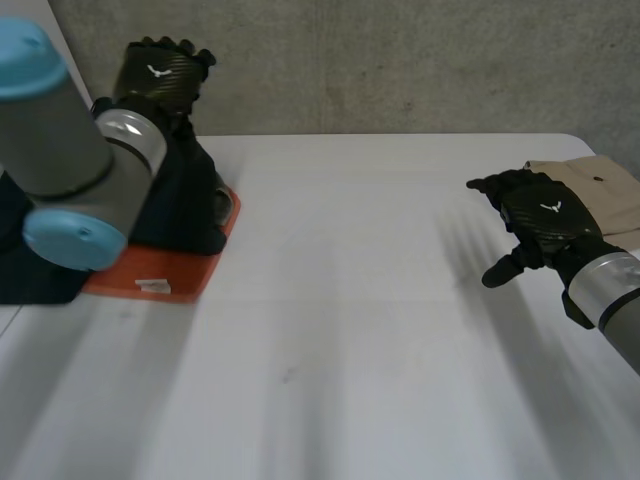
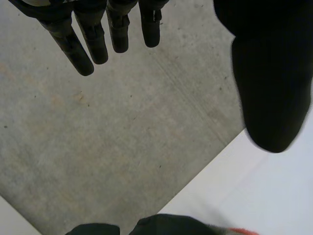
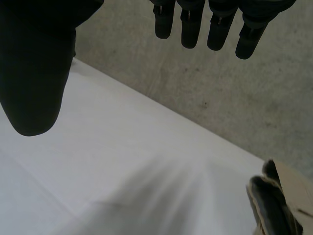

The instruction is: Fold the laundry.

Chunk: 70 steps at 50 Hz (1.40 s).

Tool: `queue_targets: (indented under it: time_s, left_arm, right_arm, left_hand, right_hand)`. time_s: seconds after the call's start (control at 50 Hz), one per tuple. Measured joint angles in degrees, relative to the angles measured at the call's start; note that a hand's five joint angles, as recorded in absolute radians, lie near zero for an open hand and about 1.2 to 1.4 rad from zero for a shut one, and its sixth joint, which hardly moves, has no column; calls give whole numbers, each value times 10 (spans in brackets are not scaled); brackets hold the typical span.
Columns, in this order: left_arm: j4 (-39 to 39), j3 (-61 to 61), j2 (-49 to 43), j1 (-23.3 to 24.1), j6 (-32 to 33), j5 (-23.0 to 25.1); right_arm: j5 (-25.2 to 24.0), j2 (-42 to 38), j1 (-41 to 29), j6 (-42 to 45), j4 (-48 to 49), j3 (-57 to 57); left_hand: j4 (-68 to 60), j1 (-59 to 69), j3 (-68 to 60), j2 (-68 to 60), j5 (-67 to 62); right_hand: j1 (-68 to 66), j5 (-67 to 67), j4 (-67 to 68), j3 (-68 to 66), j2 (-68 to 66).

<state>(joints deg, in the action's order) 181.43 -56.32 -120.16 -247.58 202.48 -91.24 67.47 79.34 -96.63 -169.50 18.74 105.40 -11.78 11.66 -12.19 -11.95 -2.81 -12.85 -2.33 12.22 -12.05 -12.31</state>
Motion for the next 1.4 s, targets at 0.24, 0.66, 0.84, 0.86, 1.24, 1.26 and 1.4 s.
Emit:
queue_targets:
  time_s: [0.24,0.66,0.84,0.86,1.24,1.26,1.4]
  left_arm:
    - [-218,152,-84,-127,-12,46]
    - [-25,228,-341,-286,262,118]
    - [12,205,-293,-251,234,120]
    - [14,200,-283,-246,225,120]
    - [79,152,8,30,-19,130]
    - [74,156,15,48,-34,128]
    - [3,149,14,139,-71,109]
  right_arm:
    - [2,-28,-7,19,19,3]
    - [6,-60,-22,64,20,4]
    - [7,-60,-24,67,20,4]
    - [7,-60,-24,68,20,4]
    - [9,-47,2,62,20,-7]
    - [9,-46,4,60,20,-8]
    - [15,-35,31,37,17,-22]
  left_hand:
    - [0,0,0,0,0]
    - [-105,112,-103,-114,-101]
    - [-565,540,-557,-556,-530]
    - [-565,540,-557,-556,-530]
    - [-566,542,-557,-564,-530]
    - [-566,542,-558,-564,-530]
    - [-566,542,-559,-564,-530]
  right_hand:
    - [0,0,0,0,0]
    - [0,0,0,0,0]
    - [0,0,0,0,0]
    - [0,0,0,0,0]
    - [0,0,0,0,0]
    - [0,0,0,0,0]
    - [0,0,0,0,0]
